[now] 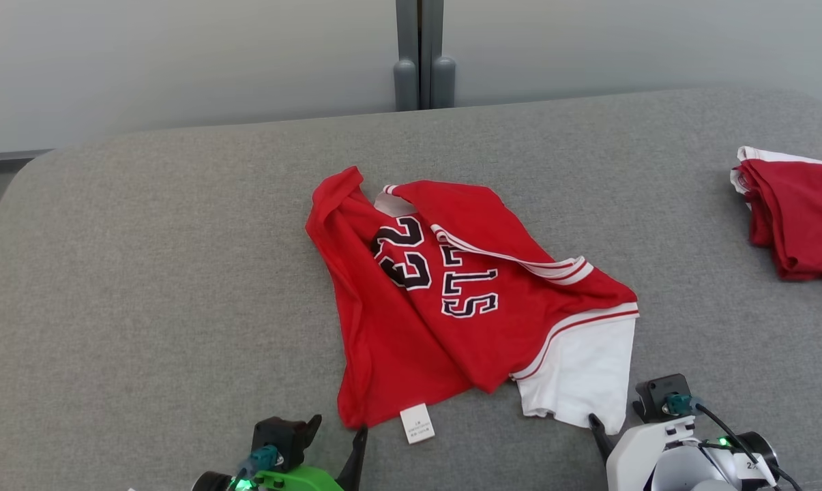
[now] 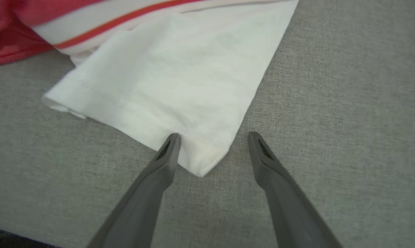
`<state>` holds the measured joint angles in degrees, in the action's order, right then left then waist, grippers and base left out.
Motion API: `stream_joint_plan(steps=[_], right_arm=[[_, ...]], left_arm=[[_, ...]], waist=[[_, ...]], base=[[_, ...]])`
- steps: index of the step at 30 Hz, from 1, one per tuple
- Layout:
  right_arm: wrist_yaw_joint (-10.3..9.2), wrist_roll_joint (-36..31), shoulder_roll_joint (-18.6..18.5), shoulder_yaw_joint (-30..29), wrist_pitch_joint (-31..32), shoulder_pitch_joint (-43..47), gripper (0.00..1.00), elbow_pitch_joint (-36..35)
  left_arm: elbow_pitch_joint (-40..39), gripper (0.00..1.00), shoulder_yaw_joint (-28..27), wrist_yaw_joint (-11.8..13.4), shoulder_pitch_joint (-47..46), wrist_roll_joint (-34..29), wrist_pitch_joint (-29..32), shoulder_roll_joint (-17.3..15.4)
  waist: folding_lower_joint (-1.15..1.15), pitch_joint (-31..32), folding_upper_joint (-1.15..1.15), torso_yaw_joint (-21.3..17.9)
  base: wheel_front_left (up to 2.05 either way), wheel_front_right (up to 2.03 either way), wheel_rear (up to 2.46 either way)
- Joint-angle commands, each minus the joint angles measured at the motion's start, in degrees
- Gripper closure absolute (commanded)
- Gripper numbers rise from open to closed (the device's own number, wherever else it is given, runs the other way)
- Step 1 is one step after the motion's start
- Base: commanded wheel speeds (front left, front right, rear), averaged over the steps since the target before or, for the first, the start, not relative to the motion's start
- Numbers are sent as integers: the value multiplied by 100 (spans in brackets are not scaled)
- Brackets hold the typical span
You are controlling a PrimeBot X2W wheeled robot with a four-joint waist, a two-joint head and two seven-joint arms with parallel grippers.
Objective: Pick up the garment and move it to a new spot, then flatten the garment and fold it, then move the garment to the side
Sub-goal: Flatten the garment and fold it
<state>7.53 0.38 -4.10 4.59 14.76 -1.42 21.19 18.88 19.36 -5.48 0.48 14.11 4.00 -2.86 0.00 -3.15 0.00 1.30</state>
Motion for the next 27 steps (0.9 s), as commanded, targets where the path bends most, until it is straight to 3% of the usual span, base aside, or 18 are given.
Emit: stream_joint_plan(steps=[1, 11, 12, 14, 15, 17, 22, 27], right_arm=[[-9, 7, 16, 25, -24, -39, 0, 55], [-9, -30, 59, 96, -126, -254, 0, 225], [-9, -31, 62, 106, -137, -276, 0, 252], [-9, 40, 78, 150, -142, -332, 0, 341], [-9, 121, 86, 182, -126, -360, 0, 417], [-9, 232, 95, 205, -154, -433, 100, 555], [-9, 837, 103, 62, -373, -560, 100, 500], [-9, 2009, 111, -141, -486, -509, 100, -443]], left_arm=[[71, 0, 15, 28, -133, 62, -43, -12], [648, 0, 242, 47, -639, 185, -127, -13], [727, 15, 255, 53, -680, 230, -127, -13], [920, 92, 301, 70, -755, 258, -111, -12], [1008, 100, 314, 74, -778, 293, -135, -13], [1150, 100, 351, 54, -806, 360, -152, -12], [1149, 100, 292, -27, -786, 765, -219, -13], [182, 100, 11, -113, -478, 1510, -71, -65]], waist=[[0, -73, 0, -37], [0, -325, 0, -105], [0, -338, 0, -112], [0, -352, 0, -131], [0, -353, 0, -147], [0, -335, 0, -160], [0, -174, 0, -141], [0, 76, 0, -190]], base=[[0, 0, 0], [0, 0, 0], [0, 0, 0], [0, 0, 0], [0, 0, 0], [0, 0, 0], [0, 0, 0], [0, 0, 0]])
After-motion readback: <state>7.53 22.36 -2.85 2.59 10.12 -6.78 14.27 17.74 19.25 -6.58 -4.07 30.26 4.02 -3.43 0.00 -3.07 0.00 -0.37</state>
